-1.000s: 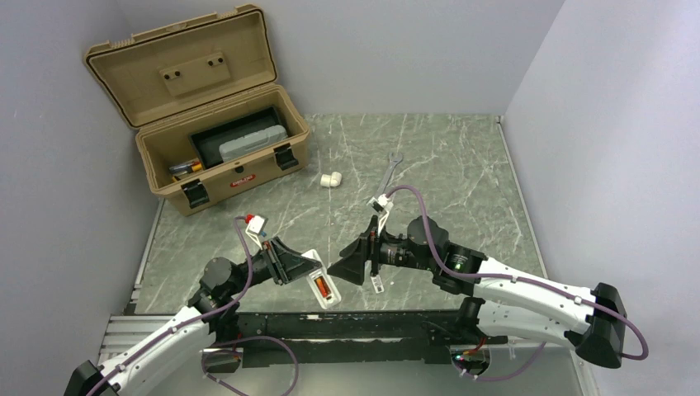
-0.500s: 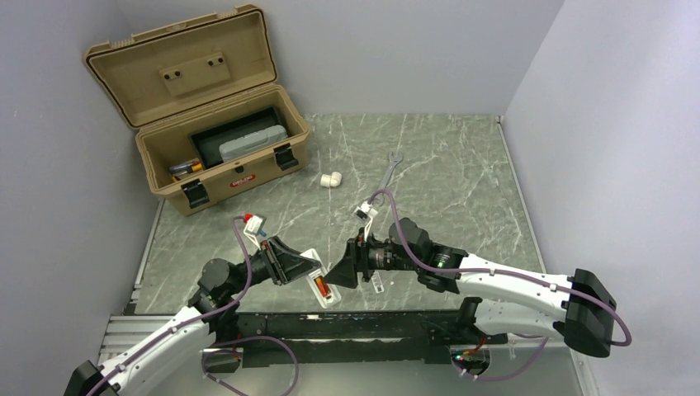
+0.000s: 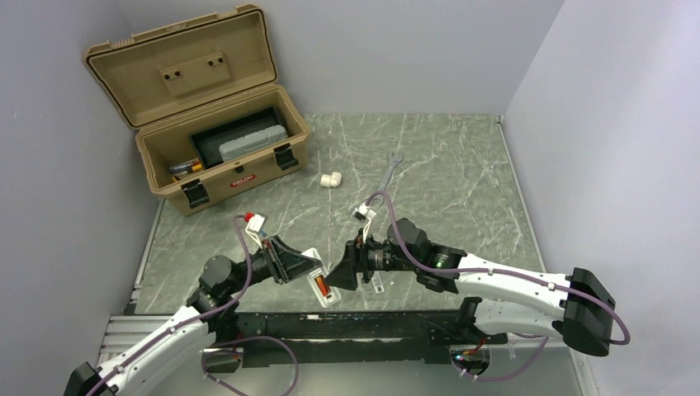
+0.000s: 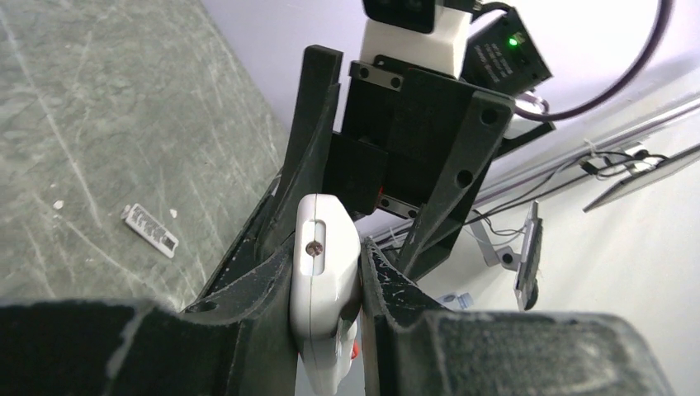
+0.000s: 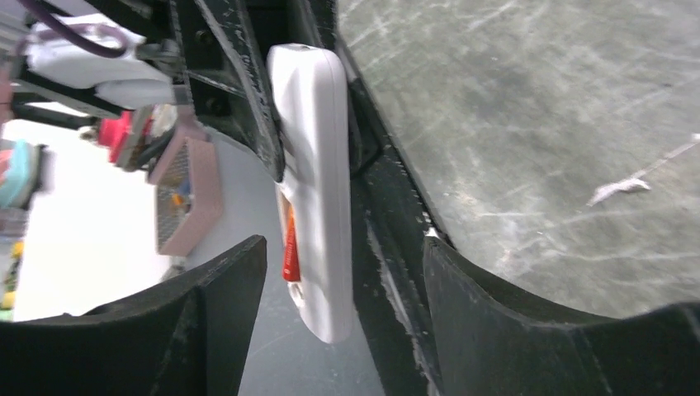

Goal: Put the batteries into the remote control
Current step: Load the battery into the remote control.

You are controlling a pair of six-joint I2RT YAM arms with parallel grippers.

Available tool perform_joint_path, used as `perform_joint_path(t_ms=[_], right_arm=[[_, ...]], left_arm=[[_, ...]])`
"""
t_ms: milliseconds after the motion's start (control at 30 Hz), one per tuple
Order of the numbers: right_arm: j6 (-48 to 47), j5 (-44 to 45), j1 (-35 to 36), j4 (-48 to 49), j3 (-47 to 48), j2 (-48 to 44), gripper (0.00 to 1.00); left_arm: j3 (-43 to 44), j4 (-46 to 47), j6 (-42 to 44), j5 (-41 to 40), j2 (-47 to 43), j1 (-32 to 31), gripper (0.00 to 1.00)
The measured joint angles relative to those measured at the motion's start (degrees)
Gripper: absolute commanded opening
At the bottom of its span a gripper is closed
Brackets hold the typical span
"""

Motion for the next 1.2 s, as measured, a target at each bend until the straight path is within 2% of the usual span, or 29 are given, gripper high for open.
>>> perform_joint_path(t_ms=[233,333,833,1067,1200], right_arm=[[-6.1,6.56,0.0,-9.94,4.59,-2.67,0.71],[-7.48,7.32,0.0,-10.71,6.64,-2.45,0.75],[-7.21,2.08,0.0,-9.25,3.93,0.07,0.81],[-6.21,-1.25,0.07,-6.27,2.91,0.39,0.67],[-5.77,-1.97,0.13,-4.98,2.86,0.66,0.66]], left_arm=[[4.09,-12.2,2.49,-2.71,-1.55,0.0,0.0],[4.17,-13.92,2.58,-3.08,-1.46,0.0,0.0],[4.17,-8.92,1.6,-2.54,-0.74,0.0,0.0],[4.17,-8.2,1.01,-2.43,-0.35,0.0,0.0],[4.17,-8.0,1.01,-2.43,-0.37,0.0,0.0]])
